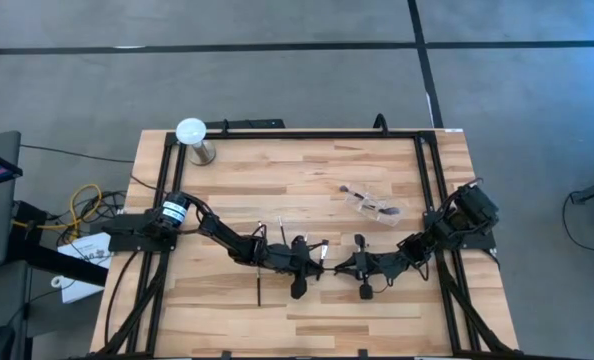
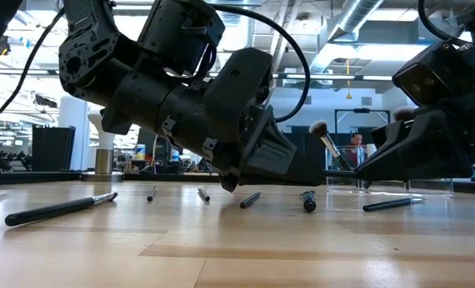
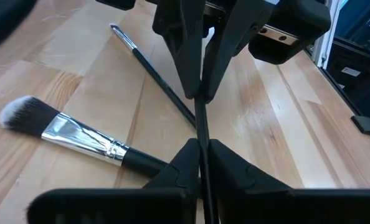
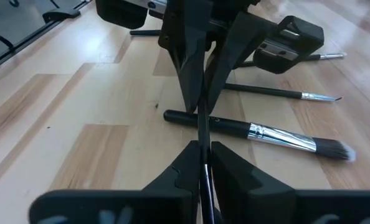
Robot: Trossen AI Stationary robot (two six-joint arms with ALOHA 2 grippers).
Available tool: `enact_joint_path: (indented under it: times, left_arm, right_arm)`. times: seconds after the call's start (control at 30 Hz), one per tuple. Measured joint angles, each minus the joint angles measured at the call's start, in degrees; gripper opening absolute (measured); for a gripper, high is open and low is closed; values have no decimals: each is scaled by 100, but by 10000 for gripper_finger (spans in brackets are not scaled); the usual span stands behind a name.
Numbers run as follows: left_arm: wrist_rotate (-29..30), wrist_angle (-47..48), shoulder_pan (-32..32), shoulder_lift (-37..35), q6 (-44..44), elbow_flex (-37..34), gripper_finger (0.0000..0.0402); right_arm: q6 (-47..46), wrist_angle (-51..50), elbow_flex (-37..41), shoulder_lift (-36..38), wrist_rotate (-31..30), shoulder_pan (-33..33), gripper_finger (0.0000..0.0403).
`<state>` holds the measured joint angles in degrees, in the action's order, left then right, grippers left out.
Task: Pick & Place Makeup Supplies
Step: Put the black makeup brush into the transparent organizer
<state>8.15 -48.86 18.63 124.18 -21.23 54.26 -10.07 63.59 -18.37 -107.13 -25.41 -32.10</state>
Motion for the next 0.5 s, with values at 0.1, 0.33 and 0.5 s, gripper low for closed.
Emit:
enact_joint_path:
  times: [0.1, 0.33, 0.5]
  left_arm:
    - [-12, -17, 0, 0, 0, 0, 14]
    - [-21, -76, 1, -4, 0, 0, 15]
    - [117, -103, 2, -258, 366, -4, 15]
  right_arm:
    - [0, 69, 0, 0, 2, -1, 52]
    - [0, 300, 0, 325, -24, 0, 95]
    - [4, 160, 2, 1327, -26, -13, 132]
